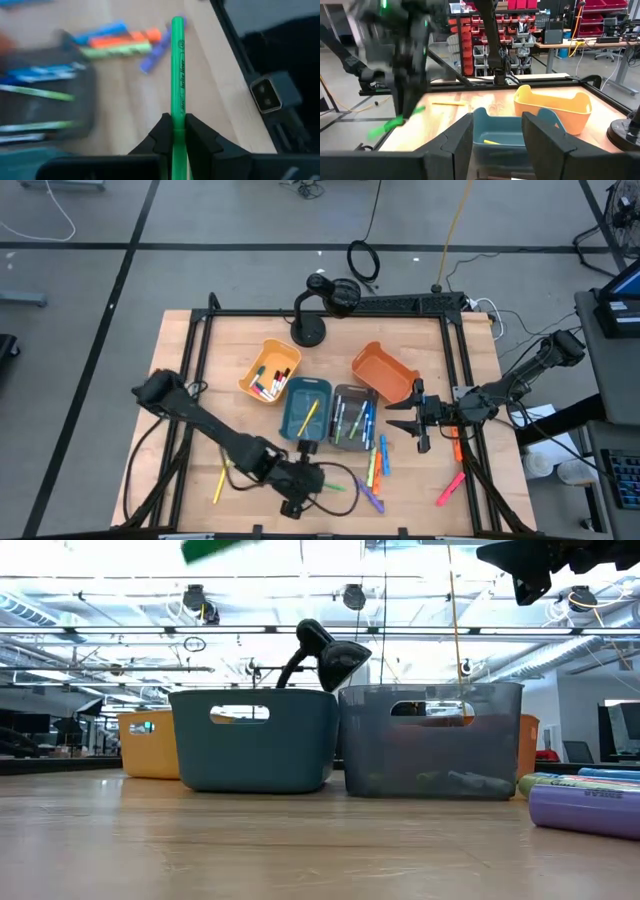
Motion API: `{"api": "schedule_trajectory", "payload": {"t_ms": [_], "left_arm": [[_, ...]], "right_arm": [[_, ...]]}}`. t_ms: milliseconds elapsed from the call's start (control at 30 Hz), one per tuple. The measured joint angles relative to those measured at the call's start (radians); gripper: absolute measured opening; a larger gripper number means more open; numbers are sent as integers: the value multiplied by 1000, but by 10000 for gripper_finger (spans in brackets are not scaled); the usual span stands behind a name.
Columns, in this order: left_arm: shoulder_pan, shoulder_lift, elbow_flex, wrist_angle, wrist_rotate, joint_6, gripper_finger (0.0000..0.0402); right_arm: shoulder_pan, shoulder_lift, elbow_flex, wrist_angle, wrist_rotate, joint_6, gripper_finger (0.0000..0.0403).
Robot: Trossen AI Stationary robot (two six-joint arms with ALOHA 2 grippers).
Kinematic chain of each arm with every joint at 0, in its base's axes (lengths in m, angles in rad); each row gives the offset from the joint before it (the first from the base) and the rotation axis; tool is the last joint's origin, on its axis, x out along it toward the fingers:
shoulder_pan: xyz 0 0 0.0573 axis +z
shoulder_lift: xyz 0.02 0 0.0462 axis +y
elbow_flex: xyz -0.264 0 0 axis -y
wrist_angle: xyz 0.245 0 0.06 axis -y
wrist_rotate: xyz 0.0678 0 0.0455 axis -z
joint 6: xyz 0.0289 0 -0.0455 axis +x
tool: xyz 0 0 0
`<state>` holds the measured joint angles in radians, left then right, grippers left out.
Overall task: Pick & Place Markers
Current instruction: Put the green pen into the green bin
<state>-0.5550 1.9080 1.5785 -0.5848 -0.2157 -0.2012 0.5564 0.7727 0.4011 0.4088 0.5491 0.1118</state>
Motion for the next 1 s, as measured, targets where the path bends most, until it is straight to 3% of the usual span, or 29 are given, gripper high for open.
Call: {"api": "schedule_trajectory", "payload": {"t_ms": [300,500,733,1000], "left_arm": [[9,-183,-1,-223,-361,-127,31],[106,-226,-68,-259,-518,-389,32],[254,-225,-253,-126,-479,-593,35],[349,-225,-519,222,-307,-605,29]], "right_arm": [[0,0,0,-1,0,0,155],[0,0,0,2,0,0,155],[0,0,0,2,0,0,155],[0,0,0,-2,0,0,155]]}}
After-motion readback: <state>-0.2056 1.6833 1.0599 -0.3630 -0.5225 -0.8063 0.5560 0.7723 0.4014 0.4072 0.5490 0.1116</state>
